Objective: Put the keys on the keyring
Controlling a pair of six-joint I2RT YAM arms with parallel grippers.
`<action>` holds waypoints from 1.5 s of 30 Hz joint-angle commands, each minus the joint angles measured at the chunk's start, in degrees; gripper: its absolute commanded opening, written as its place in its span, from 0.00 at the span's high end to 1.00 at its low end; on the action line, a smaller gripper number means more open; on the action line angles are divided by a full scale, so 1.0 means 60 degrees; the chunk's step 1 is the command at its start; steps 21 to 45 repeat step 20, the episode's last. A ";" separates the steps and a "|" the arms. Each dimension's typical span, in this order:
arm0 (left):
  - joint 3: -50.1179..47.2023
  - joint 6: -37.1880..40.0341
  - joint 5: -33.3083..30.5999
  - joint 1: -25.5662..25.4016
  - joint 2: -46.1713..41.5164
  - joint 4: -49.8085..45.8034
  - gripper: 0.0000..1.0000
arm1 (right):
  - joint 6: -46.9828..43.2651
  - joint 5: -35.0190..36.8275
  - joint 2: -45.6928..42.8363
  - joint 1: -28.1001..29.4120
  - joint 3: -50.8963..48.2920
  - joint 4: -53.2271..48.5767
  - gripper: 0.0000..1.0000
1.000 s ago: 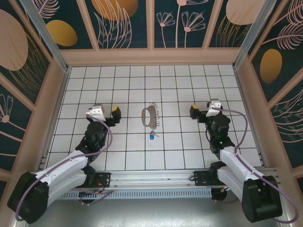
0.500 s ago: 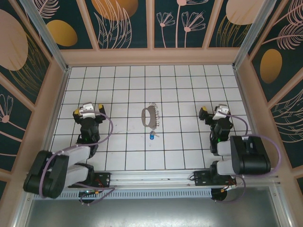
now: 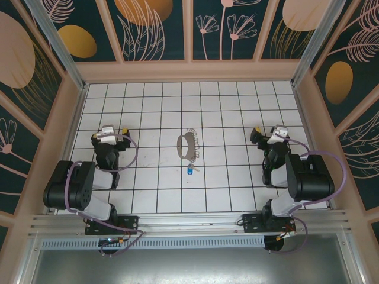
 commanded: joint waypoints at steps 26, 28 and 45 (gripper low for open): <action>0.0208 -0.0281 0.0321 0.0069 0.0002 0.0108 0.01 | -0.0102 -0.0041 0.0070 0.0076 0.0261 0.0064 0.01; 0.0208 -0.0281 0.0321 0.0069 0.0002 0.0108 0.01 | -0.0102 -0.0041 0.0070 0.0076 0.0261 0.0064 0.01; 0.0208 -0.0281 0.0321 0.0069 0.0002 0.0108 0.01 | -0.0102 -0.0041 0.0070 0.0076 0.0261 0.0064 0.01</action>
